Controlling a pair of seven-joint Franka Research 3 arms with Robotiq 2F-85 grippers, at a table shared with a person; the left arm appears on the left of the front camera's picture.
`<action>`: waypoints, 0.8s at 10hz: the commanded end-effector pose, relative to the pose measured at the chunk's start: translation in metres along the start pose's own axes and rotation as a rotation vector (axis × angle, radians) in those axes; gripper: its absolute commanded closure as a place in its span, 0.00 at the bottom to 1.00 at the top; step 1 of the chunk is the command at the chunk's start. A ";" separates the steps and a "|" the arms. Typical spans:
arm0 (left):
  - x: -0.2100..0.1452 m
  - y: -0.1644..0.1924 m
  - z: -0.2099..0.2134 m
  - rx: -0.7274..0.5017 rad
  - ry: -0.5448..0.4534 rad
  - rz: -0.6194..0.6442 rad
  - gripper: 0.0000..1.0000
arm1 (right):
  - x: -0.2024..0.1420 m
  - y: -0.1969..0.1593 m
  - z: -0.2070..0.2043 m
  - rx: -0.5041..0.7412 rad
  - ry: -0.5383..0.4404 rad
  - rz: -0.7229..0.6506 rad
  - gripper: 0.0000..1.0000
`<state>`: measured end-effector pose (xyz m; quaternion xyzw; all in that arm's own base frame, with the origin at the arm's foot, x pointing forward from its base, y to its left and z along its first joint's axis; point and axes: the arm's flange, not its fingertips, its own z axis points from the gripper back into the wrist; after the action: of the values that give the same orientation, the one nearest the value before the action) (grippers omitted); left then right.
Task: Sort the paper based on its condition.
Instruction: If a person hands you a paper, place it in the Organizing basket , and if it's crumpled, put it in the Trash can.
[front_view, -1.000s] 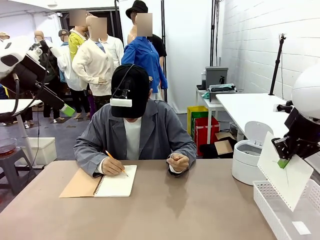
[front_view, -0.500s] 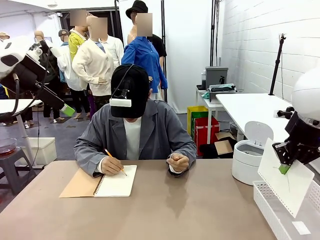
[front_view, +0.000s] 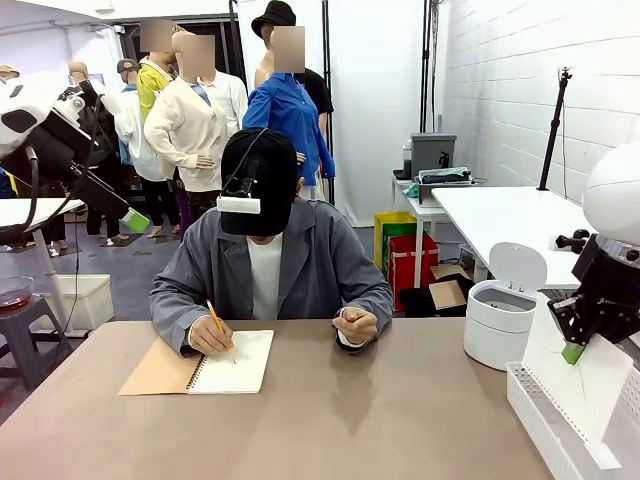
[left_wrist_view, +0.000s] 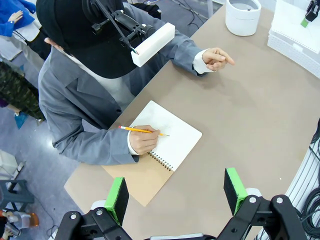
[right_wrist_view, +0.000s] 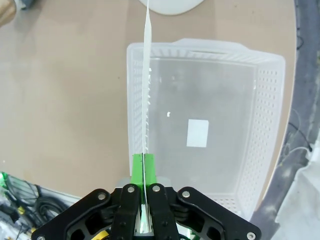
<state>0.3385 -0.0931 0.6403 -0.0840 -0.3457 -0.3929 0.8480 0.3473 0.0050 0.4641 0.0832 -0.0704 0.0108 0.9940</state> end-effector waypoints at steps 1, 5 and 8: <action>0.000 0.000 0.001 -0.010 0.002 0.006 0.00 | -0.057 -0.004 -0.050 0.038 0.035 0.006 1.00; 0.000 0.000 0.001 -0.010 0.002 0.006 0.00 | -0.070 -0.006 -0.082 0.044 0.076 -0.004 1.00; 0.000 0.000 0.001 -0.010 0.002 0.006 0.00 | -0.073 -0.010 -0.104 0.029 0.056 0.017 1.00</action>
<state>0.3385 -0.0931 0.6403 -0.0840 -0.3457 -0.3929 0.8480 0.3668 0.0070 0.4185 0.0877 -0.0232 0.0127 0.9958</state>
